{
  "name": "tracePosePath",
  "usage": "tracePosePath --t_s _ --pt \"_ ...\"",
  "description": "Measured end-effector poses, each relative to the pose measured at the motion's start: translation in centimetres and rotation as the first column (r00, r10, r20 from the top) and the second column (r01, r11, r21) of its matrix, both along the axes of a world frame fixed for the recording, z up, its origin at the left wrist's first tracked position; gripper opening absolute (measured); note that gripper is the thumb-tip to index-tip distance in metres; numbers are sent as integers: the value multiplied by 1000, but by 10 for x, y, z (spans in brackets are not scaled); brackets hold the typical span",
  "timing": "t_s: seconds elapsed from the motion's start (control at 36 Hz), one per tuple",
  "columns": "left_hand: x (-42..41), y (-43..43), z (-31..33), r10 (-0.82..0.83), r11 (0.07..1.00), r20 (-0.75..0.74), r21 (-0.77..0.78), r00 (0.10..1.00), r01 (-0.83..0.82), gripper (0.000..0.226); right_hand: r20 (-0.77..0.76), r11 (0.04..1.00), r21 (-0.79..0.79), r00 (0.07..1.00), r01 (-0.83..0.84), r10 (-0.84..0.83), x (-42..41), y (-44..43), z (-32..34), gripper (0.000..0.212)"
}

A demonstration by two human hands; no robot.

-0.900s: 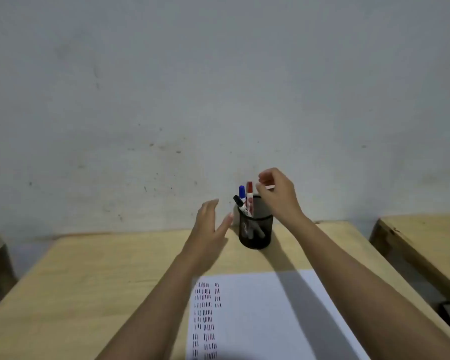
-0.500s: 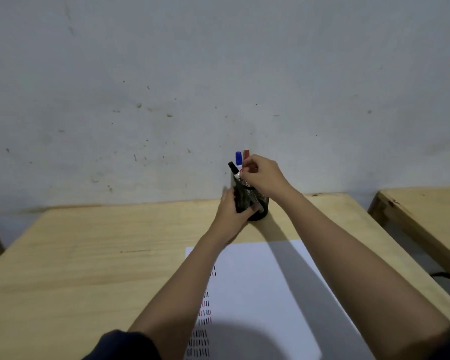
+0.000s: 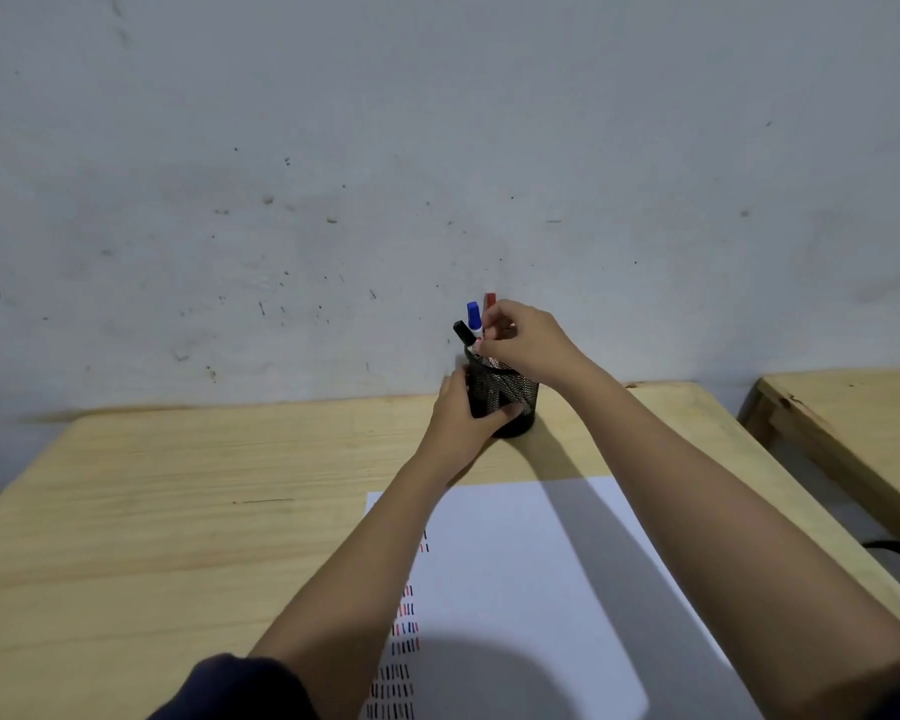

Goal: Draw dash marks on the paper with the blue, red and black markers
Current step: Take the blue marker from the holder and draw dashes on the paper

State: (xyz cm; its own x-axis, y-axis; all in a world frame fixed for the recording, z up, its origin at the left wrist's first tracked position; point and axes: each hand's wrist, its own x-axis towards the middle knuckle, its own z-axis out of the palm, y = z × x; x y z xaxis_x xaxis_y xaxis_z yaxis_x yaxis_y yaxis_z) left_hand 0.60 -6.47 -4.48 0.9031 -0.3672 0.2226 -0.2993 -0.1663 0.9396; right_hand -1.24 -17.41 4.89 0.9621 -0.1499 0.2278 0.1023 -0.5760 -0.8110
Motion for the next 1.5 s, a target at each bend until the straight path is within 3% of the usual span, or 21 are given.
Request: tracePosePath --t_s 0.14,0.28,0.44,0.58,0.75,0.92,1.06,1.17,1.25,1.31,1.39,1.5 --pt "1 0 -1 -3 1000 0 4 1000 3 53 -18 996 -89 999 -28 27 1 0 1 30" --pt "-1 1 1 -16 1000 -14 -10 1000 16 60 -10 996 -71 999 -47 46 -2 -3 3 19" --pt "-3 2 3 -7 1000 2 12 1000 7 45 10 992 -128 1000 -20 21 -4 -4 4 15" --pt "-4 3 6 -6 999 -2 42 1000 6 59 44 998 -50 999 23 -20 -7 -4 2 6" --pt "-12 4 11 47 997 -19 62 999 -46 61 135 994 35 985 108 -112 -21 -11 13 17" --pt "-15 1 9 125 989 -70 86 990 -119 55 291 963 218 932 156 -217 -45 -10 40 20" --pt "-37 6 31 188 982 -121 20 975 -187 31 443 964 250 875 88 -194 -77 0 62 17" --pt "-60 23 51 206 969 -93 -117 974 -216 34 554 989 133 822 64 -128 -105 10 64 17" --pt "-74 44 66 220 956 -80 -183 972 -231 18 573 995 -33 817 99 -62 -121 17 52 20" --pt "-83 58 77 186 952 -64 -234 980 -196 8 529 988 -127 848 93 -12 -129 22 40 22" --pt "-102 76 90 70 954 -42 -289 997 -79 16 424 969 -241 904 58 52 -140 31 21 23" --pt "-121 92 94 -14 971 -8 -239 1000 12 20 313 924 -382 940 -9 139 -148 46 3 23"
